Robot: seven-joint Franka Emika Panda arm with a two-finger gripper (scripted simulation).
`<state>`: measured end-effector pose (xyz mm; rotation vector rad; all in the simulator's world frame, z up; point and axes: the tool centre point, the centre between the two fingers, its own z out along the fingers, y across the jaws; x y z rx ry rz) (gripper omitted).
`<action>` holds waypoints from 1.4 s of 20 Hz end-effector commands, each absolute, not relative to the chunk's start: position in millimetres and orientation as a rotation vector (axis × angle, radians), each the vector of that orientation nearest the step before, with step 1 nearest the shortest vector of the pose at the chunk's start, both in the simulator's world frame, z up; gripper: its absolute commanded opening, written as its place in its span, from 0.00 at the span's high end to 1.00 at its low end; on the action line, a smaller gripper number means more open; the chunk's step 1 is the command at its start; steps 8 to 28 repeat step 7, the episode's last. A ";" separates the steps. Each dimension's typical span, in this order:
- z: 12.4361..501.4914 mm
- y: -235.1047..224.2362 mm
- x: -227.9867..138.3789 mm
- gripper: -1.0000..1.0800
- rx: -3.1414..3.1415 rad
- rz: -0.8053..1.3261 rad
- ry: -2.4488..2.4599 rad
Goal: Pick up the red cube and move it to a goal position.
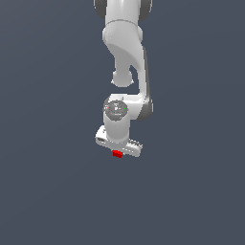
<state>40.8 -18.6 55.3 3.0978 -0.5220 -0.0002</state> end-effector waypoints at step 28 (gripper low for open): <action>68.4 -51.5 45.5 1.00 3.099 0.000 -0.520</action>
